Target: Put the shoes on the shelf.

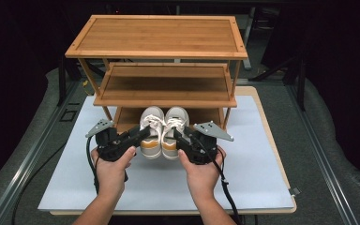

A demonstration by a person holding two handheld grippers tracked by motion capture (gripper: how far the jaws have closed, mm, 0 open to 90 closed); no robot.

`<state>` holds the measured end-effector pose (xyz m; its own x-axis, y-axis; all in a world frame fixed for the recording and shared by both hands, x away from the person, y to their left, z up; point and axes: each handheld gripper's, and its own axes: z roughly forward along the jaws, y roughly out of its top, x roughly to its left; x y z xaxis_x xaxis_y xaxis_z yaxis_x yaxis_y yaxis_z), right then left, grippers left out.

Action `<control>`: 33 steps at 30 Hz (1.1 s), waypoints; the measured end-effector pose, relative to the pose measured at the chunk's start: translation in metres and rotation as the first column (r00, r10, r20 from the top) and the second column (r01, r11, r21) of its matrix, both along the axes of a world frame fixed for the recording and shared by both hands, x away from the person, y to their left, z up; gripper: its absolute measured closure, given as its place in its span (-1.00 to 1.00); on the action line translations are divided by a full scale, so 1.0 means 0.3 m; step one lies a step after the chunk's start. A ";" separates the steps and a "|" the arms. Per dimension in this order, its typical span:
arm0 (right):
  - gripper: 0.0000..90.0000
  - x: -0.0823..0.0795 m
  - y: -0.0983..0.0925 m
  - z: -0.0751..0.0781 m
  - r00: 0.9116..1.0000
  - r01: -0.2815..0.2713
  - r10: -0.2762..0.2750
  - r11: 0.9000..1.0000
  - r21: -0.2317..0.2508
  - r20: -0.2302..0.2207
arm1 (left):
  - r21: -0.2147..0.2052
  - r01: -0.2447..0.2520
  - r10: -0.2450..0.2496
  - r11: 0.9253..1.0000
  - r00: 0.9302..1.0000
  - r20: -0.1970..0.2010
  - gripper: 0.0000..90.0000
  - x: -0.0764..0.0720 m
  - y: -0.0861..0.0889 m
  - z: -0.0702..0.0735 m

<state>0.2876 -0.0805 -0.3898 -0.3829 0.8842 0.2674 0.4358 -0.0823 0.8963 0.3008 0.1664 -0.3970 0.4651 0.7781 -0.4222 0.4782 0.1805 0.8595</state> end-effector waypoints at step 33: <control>0.35 0.128 0.005 0.109 1.000 -0.007 0.006 1.000 -0.024 -0.027 | 0.012 -0.007 0.007 1.000 1.000 -0.025 0.27 0.124 -0.004 0.100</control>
